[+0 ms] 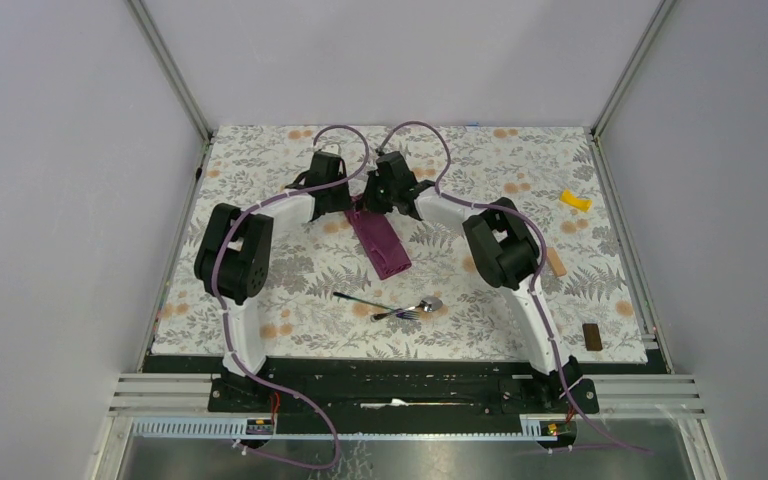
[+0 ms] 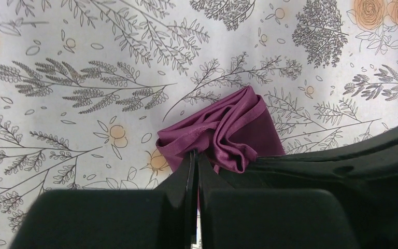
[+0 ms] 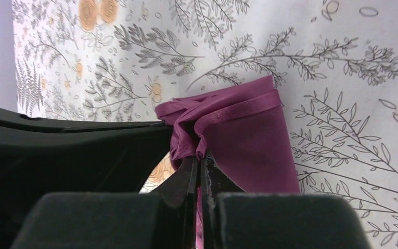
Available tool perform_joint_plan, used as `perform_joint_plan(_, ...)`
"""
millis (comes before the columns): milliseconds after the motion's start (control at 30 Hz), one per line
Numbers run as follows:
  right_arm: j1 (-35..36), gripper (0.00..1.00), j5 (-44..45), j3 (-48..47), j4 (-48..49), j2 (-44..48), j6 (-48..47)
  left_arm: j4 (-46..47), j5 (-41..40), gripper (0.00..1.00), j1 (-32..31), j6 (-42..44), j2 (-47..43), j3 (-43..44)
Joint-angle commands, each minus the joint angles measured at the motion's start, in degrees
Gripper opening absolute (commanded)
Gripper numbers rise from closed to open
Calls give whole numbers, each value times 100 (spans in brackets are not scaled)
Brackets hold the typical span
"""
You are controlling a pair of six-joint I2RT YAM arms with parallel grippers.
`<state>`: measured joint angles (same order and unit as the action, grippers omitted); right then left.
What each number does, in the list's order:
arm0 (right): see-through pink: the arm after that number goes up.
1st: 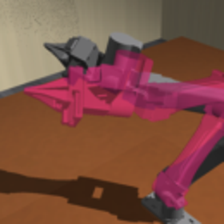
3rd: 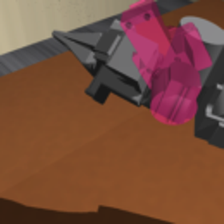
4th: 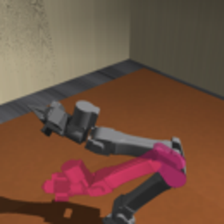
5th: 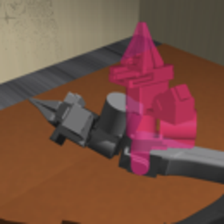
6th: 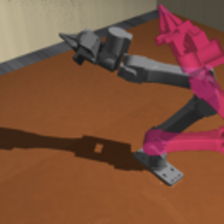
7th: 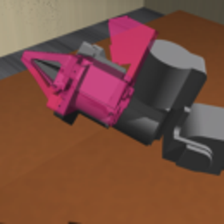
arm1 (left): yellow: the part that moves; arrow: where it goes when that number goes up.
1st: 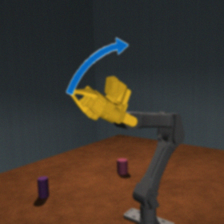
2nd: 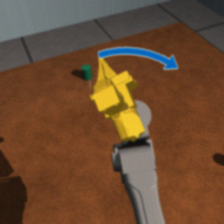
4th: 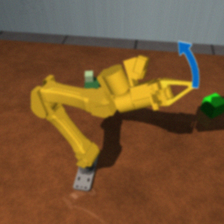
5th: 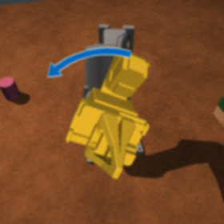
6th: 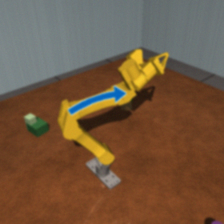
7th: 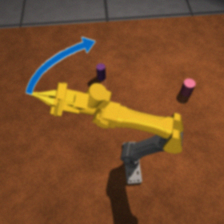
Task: Fold the napkin into a case and place the utensils inside
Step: Stuff the top corner of the smaller-rectangle-folded napkin into the folded napkin.
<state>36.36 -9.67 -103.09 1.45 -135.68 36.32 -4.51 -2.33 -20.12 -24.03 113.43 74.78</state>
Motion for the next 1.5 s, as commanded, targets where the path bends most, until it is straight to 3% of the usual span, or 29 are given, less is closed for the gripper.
perform_joint_plan(0, -19, 0, -184, -74, 213, -66, 54, 432, 496, 0, 123, -296, -332, -132)
perform_joint_plan(100, -36, 2, -353, -226, 84, -116, -108, 541, 598, 0, 162, -368, -315, -161)
perform_joint_plan(233, -65, 22, -429, -132, 35, 139, -291, 506, 589, 0, 166, -391, -278, -180)
perform_joint_plan(533, -149, 41, -594, 39, 83, 611, -684, 478, 605, 0, 221, -408, -294, -222)
perform_joint_plan(1467, -77, 38, -603, -723, -309, -44, -697, 566, 745, 0, 294, -486, -303, -258)
